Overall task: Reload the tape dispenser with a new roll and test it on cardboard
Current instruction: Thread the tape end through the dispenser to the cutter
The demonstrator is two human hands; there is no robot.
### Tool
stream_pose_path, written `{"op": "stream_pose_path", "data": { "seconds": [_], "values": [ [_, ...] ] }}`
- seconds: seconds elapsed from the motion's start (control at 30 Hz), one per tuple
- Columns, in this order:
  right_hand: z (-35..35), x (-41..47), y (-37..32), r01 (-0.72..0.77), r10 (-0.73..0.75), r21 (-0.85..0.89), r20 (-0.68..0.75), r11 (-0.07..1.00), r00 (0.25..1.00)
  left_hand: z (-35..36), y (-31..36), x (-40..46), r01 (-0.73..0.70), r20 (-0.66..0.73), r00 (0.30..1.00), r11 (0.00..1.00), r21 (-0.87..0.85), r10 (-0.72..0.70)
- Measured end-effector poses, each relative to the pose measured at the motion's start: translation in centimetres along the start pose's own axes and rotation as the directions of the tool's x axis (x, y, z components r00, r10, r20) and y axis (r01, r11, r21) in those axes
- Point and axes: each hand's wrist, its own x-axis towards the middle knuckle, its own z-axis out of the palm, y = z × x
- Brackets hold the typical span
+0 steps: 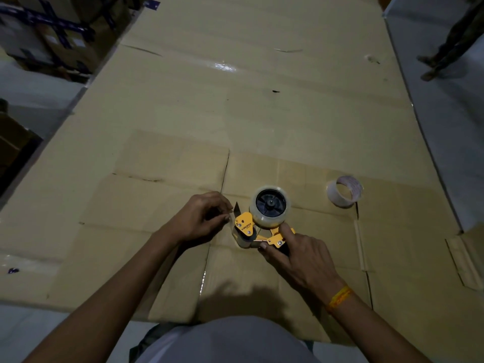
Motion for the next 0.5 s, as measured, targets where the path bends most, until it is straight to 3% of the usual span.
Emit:
{"op": "stream_pose_path", "data": {
  "seconds": [0.17, 0.5],
  "values": [
    [0.1, 0.3, 0.6, 0.024, -0.025, 0.031, 0.025, 0.999, 0.999, -0.5, -0.8, 0.2, 0.006, -0.014, 1.0, 1.0, -0.008, -0.007],
    [-0.4, 0.8, 1.5, 0.06, -0.064, 0.056, 0.06, 0.997, 0.996, -1.9, -1.3, 1.1, -0.027, 0.157, 0.987, 0.999, 0.03, 0.022]
  ]
}}
